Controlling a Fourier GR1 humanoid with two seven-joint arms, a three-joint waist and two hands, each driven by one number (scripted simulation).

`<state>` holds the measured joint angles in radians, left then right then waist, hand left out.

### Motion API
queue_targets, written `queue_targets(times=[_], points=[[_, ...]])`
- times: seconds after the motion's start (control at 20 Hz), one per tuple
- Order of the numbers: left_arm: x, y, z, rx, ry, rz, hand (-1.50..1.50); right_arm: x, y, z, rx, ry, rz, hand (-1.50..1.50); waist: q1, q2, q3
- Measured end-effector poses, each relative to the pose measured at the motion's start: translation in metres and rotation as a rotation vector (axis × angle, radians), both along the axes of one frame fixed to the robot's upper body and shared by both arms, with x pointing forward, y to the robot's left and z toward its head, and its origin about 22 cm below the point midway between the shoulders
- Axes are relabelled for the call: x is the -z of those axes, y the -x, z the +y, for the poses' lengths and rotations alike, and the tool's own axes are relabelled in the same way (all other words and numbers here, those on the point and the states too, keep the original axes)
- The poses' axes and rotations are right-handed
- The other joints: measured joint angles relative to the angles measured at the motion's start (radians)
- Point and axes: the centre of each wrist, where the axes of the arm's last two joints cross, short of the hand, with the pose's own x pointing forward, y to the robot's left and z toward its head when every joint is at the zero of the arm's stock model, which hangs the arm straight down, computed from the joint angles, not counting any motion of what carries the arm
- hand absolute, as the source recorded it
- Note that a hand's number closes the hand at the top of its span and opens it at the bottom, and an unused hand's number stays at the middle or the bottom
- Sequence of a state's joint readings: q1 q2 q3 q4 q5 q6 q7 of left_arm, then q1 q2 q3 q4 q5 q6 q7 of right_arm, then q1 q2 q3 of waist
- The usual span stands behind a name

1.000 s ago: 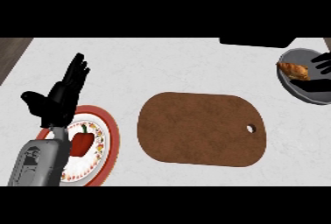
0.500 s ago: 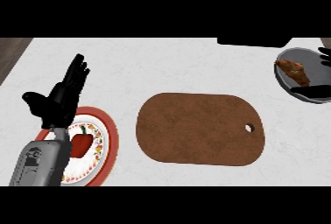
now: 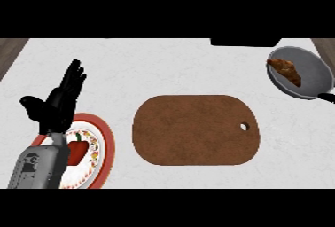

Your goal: Pick the croissant from the cutting board and place it in the pan

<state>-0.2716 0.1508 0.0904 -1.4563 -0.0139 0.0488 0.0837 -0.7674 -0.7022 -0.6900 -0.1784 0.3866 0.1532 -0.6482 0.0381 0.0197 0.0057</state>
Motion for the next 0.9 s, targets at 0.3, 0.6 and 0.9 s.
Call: queue_targets(times=[0.3,0.6,0.9], points=[[0.004,0.005,0.006,-0.029,-0.008,0.001,0.0,0.0,0.043,-0.042,-0.091,-0.072,-0.049,-1.5,-0.023,-0.012,-0.003],[0.008,0.009,0.015,-0.042,-0.005,0.015,0.0,-0.004,0.081,-0.072,-0.071,-0.064,-0.025,-1.5,-0.041,-0.02,-0.005],[0.007,0.011,0.024,-0.054,-0.012,0.009,0.0,-0.002,0.106,-0.082,-0.074,-0.033,0.023,-1.5,-0.046,-0.023,-0.006]])
